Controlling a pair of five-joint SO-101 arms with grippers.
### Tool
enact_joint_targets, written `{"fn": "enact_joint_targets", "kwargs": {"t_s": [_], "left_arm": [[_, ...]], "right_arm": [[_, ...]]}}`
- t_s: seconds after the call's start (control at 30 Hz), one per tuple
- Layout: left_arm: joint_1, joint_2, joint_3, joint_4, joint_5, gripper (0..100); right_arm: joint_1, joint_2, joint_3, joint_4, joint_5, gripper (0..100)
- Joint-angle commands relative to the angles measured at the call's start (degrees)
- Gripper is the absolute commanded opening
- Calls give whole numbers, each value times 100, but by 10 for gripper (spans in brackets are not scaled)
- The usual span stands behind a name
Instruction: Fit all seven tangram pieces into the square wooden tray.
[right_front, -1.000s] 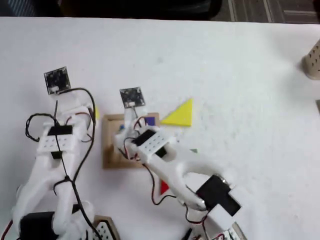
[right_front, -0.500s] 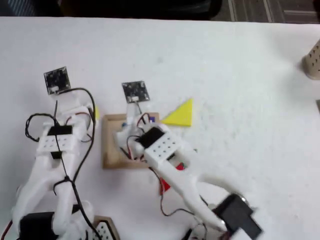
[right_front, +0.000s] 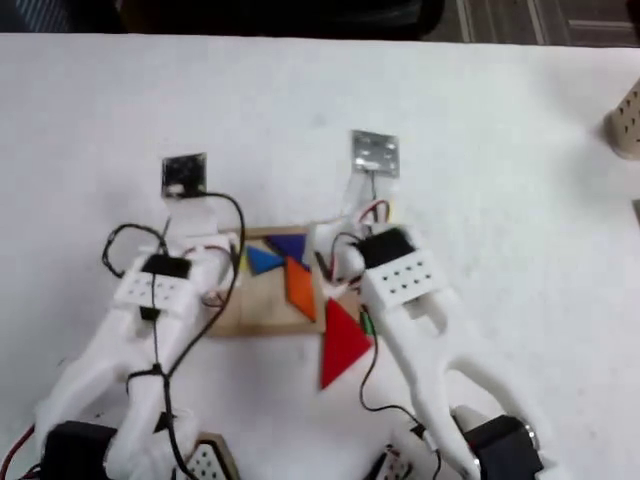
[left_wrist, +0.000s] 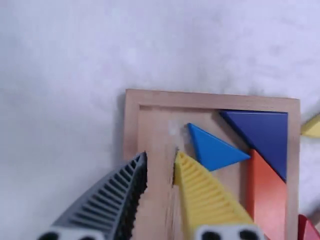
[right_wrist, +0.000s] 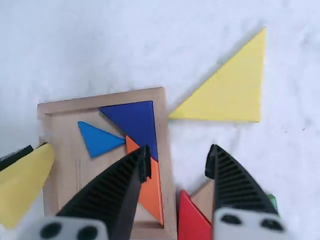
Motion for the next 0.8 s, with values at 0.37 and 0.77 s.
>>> {"fn": "enact_joint_targets", "kwargs": {"t_s": [0.37,0.77], "left_arm": [[1305,136,-53,-1380,255,23],[1429,1622,-677,-1582,738,21]], "right_arm": [[110,-295,686,-1473,545,176],[119,-295,686,-1552,580,84]]}}
